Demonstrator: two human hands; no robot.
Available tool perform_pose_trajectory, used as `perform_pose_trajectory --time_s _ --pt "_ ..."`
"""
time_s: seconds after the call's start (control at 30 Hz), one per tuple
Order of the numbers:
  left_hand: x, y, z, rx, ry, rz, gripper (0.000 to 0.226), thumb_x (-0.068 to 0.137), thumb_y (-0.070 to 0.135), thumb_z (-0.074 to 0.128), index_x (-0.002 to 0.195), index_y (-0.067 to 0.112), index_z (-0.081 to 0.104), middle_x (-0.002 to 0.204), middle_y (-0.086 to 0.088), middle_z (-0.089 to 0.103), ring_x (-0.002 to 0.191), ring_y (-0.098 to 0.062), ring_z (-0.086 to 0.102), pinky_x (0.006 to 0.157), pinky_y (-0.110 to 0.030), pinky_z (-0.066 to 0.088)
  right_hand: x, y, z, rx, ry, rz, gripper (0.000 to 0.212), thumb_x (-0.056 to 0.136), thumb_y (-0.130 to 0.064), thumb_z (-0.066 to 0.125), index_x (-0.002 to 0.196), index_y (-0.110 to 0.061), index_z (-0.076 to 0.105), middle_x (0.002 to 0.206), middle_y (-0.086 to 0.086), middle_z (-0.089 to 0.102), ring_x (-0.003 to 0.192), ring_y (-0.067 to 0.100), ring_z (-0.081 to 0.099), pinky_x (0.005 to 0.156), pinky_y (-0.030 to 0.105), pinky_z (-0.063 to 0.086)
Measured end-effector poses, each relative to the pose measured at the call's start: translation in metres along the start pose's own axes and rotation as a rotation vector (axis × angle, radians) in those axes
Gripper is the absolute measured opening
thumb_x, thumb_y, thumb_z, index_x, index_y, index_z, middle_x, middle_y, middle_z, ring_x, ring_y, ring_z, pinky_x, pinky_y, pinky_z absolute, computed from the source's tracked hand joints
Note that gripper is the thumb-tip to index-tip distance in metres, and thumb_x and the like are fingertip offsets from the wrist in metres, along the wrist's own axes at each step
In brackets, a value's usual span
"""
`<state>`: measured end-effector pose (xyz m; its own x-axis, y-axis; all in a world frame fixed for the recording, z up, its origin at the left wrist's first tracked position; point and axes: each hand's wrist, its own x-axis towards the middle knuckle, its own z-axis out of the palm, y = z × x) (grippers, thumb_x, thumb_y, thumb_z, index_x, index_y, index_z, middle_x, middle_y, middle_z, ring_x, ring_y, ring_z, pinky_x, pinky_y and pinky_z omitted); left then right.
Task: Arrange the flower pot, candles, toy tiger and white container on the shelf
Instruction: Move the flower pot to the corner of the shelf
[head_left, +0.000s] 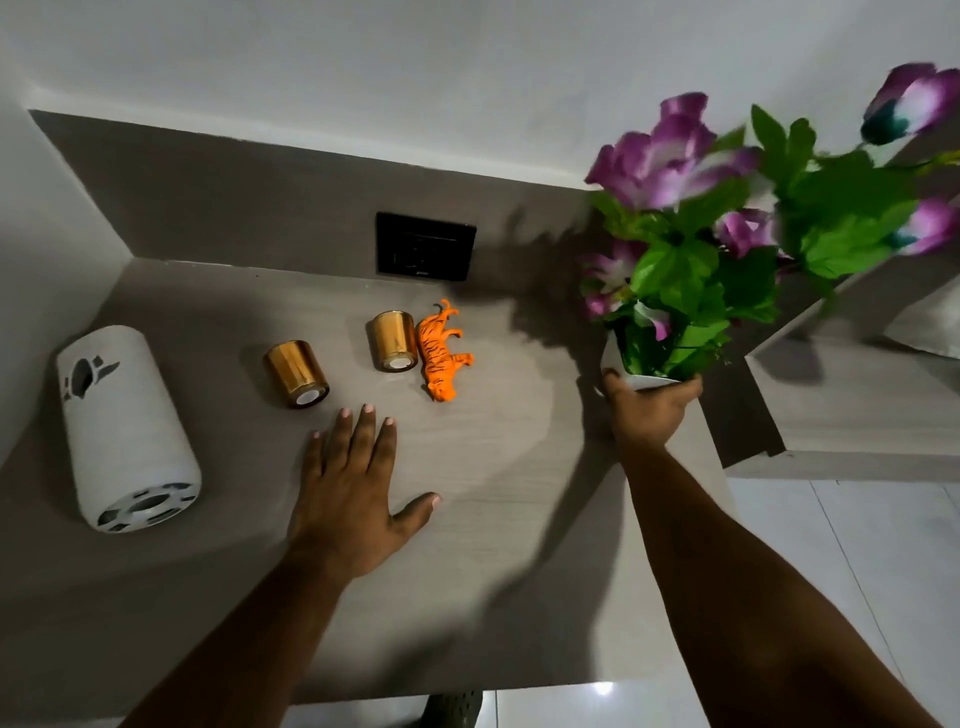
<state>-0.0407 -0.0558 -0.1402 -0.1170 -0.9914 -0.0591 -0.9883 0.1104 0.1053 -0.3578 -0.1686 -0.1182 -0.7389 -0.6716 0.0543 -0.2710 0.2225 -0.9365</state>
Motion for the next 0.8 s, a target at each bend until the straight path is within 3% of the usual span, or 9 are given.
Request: perform_pose_trajectory --time_s 0.27,0.4,0.5,0.63,0.73,0.8 --pt "0.001 0.0 0.002 -0.003 0.03 0.002 0.101 0.077 0.084 0.016 0.15 0.014 0.026 0.161 -0.014 0.02 0.149 -0.035 0.014 0.118 -0.057 0.015 0.033 0.001 0.011 0.047 0.013 -0.003 0.097 0.064 -0.012 0.087 0.14 -0.008 0.027 0.131 0.016 0.055 0.116 0.027 0.058 0.1 0.033 0.048" --pt "0.001 0.002 0.001 -0.016 0.029 -0.004 0.1 0.077 0.083 0.02 0.151 0.014 0.026 0.162 -0.014 0.02 0.15 -0.035 0.014 0.118 -0.057 0.014 0.048 0.003 0.018 0.039 -0.014 -0.005 0.101 0.063 -0.015 0.087 0.143 -0.01 0.025 0.132 0.014 0.055 0.116 0.026 0.058 0.095 0.027 0.048" --pt "0.001 0.004 -0.003 -0.015 0.025 -0.009 0.1 0.077 0.081 0.026 0.15 0.014 0.026 0.162 -0.015 0.021 0.149 -0.037 0.016 0.118 -0.058 0.014 0.052 0.002 0.019 0.027 -0.035 0.004 0.107 0.064 -0.02 0.086 0.147 -0.01 0.02 0.136 0.014 0.053 0.122 0.028 0.056 0.1 0.029 0.047" --pt "-0.001 0.003 -0.003 -0.011 0.031 -0.004 0.099 0.077 0.08 0.028 0.149 0.013 0.028 0.161 -0.016 0.023 0.148 -0.038 0.018 0.118 -0.059 0.015 0.027 -0.007 0.014 0.012 -0.061 0.043 0.121 0.066 -0.029 0.089 0.152 -0.006 0.008 0.151 0.015 0.04 0.137 0.025 0.042 0.115 0.032 0.033" --pt "-0.002 0.001 -0.002 0.015 0.016 -0.006 0.1 0.077 0.082 0.023 0.151 0.014 0.025 0.162 -0.015 0.02 0.149 -0.037 0.014 0.118 -0.058 0.014 -0.028 -0.016 0.017 -0.029 -0.009 -0.06 0.093 0.075 -0.026 0.083 0.145 0.006 0.03 0.143 0.023 0.045 0.134 0.032 0.045 0.113 0.024 0.031" --pt "-0.001 0.002 -0.001 0.012 0.015 -0.008 0.101 0.076 0.083 0.023 0.151 0.015 0.024 0.162 -0.015 0.02 0.149 -0.037 0.014 0.118 -0.058 0.014 -0.076 -0.03 0.031 -0.058 -0.117 -0.115 0.073 0.081 -0.026 0.078 0.138 0.004 0.044 0.136 0.022 0.05 0.124 0.033 0.053 0.107 0.017 0.037"
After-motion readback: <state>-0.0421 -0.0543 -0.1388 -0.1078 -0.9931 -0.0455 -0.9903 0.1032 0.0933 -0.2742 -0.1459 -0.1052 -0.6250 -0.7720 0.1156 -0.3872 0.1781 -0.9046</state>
